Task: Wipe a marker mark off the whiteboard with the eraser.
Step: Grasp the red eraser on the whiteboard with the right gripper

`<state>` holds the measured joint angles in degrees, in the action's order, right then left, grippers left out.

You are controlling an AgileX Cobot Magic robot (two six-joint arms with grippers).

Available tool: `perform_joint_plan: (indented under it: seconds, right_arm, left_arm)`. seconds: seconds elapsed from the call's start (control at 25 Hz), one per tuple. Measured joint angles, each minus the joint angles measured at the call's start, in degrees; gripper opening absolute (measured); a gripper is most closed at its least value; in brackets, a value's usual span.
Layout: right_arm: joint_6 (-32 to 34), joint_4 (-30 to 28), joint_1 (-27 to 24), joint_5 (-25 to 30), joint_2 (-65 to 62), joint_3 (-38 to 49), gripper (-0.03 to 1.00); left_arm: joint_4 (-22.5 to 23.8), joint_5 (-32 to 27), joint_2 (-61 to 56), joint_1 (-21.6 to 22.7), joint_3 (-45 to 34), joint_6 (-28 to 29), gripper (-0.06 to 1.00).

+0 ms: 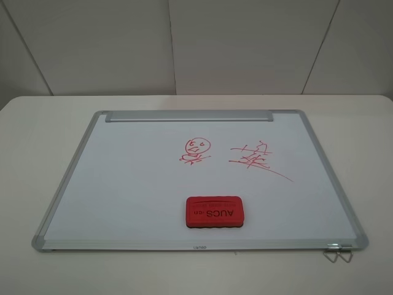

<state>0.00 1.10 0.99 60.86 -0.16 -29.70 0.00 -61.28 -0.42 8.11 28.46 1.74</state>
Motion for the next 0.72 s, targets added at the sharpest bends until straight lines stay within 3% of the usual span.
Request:
perform_joint_plan:
  seconds: [0.44, 0.72]
  right_arm:
    - [0.00, 0.00, 0.00, 0.00, 1.04, 0.00, 0.78]
    - [0.00, 0.68, 0.00, -1.30, 20.98, -0.60, 0.78]
  left_arm:
    - [0.00, 0.00, 0.00, 0.00, 0.00, 0.00, 0.77]
    - [0.00, 0.00, 0.00, 0.00, 0.00, 0.00, 0.77]
